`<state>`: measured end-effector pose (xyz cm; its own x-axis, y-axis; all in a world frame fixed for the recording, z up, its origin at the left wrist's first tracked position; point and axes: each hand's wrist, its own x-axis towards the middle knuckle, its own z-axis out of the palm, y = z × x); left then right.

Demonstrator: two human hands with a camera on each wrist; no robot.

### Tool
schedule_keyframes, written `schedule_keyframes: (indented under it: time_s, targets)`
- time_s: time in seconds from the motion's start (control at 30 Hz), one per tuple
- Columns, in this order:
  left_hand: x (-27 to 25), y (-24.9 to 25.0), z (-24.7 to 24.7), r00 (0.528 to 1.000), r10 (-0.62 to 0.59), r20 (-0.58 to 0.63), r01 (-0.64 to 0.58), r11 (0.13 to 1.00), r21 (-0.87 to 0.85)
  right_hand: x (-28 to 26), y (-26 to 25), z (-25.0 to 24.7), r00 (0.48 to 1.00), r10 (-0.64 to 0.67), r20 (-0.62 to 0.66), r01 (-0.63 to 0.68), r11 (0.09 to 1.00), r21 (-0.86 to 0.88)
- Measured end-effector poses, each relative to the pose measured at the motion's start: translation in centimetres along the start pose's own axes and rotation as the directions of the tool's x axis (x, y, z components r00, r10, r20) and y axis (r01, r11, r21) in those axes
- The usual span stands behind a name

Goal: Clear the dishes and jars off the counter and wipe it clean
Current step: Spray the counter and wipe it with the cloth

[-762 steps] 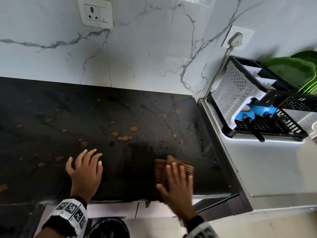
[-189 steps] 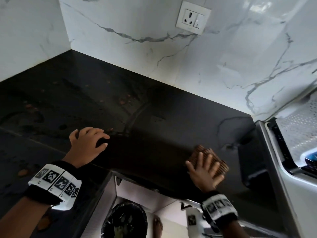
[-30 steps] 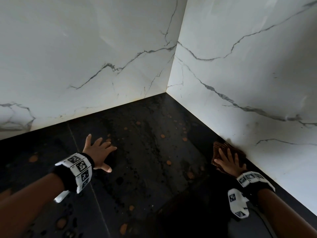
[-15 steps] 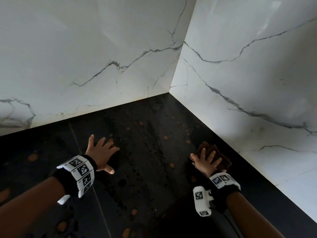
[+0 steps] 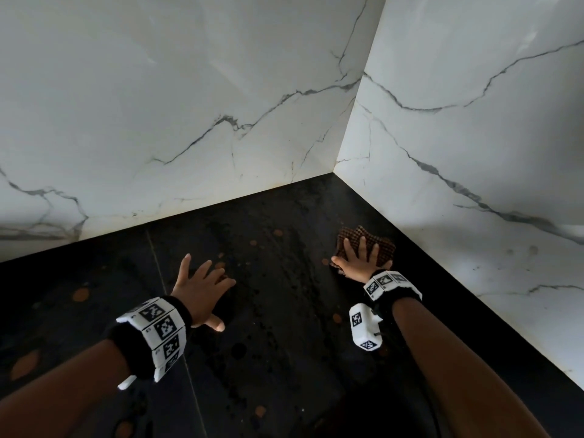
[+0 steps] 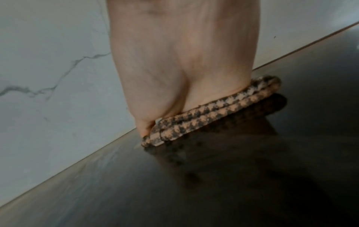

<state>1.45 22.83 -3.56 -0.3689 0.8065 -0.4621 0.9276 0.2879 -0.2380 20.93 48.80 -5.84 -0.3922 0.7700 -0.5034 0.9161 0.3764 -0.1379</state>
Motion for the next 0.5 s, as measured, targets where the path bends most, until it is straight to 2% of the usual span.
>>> schedule_keyframes:
  time_s: [0.1,0.17,0.5]
  targets:
    - [-0.1,0.0,-0.1,1.0,-0.006,0.003,0.006,1.0,0.004,-0.8,1.5,0.7,0.998,-0.058,0.023,0.06,0.995,-0.077]
    - [-0.3,0.0,-0.3,1.0,-0.003,0.005,0.003,1.0,0.012,-2.0,3.2,0.9,0.998,-0.054,0.029,0.056,0.996,-0.068]
    - [-0.8,-0.1,-0.6,1.0,0.021,0.001,-0.021,1.0,0.006,-11.1,13.4,5.6,0.979,0.156,-0.13,-0.15,0.987,0.053]
